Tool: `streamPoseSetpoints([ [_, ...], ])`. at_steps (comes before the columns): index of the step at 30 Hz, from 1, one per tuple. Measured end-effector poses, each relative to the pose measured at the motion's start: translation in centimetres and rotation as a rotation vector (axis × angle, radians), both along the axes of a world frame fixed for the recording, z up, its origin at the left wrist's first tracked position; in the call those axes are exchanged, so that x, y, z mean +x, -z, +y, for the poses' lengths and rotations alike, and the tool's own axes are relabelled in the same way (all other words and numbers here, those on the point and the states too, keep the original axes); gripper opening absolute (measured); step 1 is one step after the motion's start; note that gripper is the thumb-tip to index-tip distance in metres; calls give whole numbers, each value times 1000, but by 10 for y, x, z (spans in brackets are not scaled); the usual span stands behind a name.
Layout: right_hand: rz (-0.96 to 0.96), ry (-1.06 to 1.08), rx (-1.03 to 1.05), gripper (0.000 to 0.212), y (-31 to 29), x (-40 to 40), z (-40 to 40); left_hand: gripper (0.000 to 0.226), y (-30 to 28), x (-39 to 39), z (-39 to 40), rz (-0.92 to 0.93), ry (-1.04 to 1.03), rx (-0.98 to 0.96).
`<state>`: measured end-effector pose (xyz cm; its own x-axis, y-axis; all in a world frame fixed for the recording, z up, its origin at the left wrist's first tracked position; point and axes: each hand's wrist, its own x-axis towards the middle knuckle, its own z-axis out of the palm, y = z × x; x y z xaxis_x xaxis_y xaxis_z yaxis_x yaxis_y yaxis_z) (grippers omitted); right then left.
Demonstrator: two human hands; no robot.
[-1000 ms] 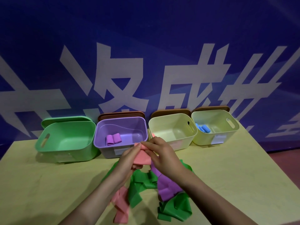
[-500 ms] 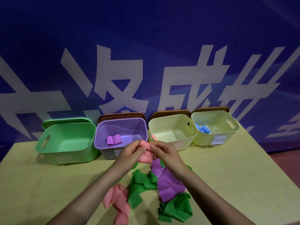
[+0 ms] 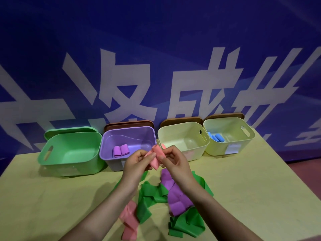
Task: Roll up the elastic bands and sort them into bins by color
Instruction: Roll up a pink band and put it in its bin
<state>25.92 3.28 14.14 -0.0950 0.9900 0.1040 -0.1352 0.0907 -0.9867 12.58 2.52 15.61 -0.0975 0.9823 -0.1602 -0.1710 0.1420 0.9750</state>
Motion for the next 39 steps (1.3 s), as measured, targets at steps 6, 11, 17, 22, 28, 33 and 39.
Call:
streamPoseSetpoints([
  [6, -58, 94, 66, 15, -3, -1, -1, 10, 1, 8, 3, -43, -43, -7],
  [11, -111, 95, 117, 27, -8, 7, -11, 17, -1, 8, 4, -28, -32, 17],
  [17, -34, 63, 43, 17, -8, 19, -8, 13, -3, 12, 2, 65, 13, 48],
  [22, 20, 16, -46, 22, -6, 21, -1, 16, -6, 13, 3, -10, 39, 22],
  [28, 8, 97, -41, 14, -5, 13, -2, 22, -7, 14, -1, -83, 43, -19],
  [33, 10, 139, -67, 16, -7, 11, -3, 20, -6, 14, -4, 0, 56, 53],
  [39, 9, 71, -76, 17, -10, 17, -4, 22, -7, 15, -2, 118, 12, 103],
])
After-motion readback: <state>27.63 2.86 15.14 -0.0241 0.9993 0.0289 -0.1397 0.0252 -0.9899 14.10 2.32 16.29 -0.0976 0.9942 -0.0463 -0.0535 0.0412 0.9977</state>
